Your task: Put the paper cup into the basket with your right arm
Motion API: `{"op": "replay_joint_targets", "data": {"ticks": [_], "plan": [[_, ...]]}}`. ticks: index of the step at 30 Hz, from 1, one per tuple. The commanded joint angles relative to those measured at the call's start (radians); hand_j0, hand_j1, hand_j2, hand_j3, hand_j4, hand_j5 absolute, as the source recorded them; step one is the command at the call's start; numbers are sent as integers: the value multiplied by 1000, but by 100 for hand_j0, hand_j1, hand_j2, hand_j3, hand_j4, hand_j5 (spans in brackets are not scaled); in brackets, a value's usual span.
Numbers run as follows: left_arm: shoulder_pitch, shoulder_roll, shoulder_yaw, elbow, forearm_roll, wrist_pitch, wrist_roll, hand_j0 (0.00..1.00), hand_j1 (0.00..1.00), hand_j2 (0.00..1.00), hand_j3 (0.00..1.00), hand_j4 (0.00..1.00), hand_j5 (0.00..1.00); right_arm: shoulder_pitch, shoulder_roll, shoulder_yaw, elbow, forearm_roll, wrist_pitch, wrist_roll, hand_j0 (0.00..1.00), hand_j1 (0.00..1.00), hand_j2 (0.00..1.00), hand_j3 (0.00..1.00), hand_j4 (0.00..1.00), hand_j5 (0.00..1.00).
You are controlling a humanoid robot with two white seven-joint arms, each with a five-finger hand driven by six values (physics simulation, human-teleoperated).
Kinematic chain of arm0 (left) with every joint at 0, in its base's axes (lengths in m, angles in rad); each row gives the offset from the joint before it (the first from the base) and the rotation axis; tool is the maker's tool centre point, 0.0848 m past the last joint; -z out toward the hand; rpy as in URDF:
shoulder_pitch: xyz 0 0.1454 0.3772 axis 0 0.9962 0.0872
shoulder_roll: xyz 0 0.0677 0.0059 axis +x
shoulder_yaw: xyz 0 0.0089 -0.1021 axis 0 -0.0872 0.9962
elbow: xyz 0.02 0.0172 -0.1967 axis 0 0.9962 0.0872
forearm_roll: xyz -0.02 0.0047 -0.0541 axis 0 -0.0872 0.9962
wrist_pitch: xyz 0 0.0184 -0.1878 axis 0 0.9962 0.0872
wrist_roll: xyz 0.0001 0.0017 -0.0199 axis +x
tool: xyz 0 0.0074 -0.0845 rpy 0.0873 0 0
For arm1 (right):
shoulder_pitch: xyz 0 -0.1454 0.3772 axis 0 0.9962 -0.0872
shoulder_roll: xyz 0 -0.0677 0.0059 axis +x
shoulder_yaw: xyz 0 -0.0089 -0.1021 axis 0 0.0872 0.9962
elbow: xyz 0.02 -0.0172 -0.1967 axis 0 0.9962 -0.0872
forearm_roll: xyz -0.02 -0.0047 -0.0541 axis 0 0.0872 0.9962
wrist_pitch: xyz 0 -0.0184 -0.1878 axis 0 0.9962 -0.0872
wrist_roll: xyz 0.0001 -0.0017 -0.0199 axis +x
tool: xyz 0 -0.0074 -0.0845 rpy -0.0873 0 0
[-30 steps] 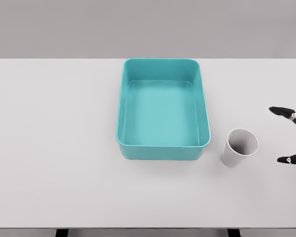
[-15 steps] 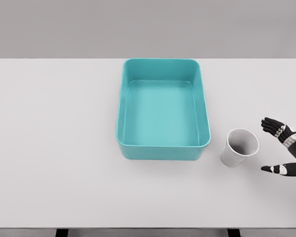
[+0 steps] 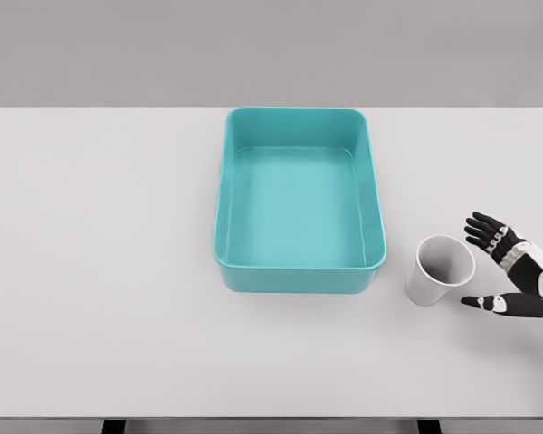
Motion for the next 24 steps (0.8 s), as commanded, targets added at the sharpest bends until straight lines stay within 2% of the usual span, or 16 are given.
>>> {"op": "replay_joint_targets", "data": {"ticks": [1, 24], "plan": [[0, 0, 0, 0, 0, 0, 0, 100, 100, 100, 100, 100, 100, 2, 20, 3, -18, -7, 21, 0, 100, 100, 100, 100, 100, 100], [-2, 0, 0, 0, 0, 0, 0, 100, 100, 100, 100, 100, 100, 0, 60, 48, -33, 12, 30, 0, 100, 100, 100, 100, 100, 100]]}}
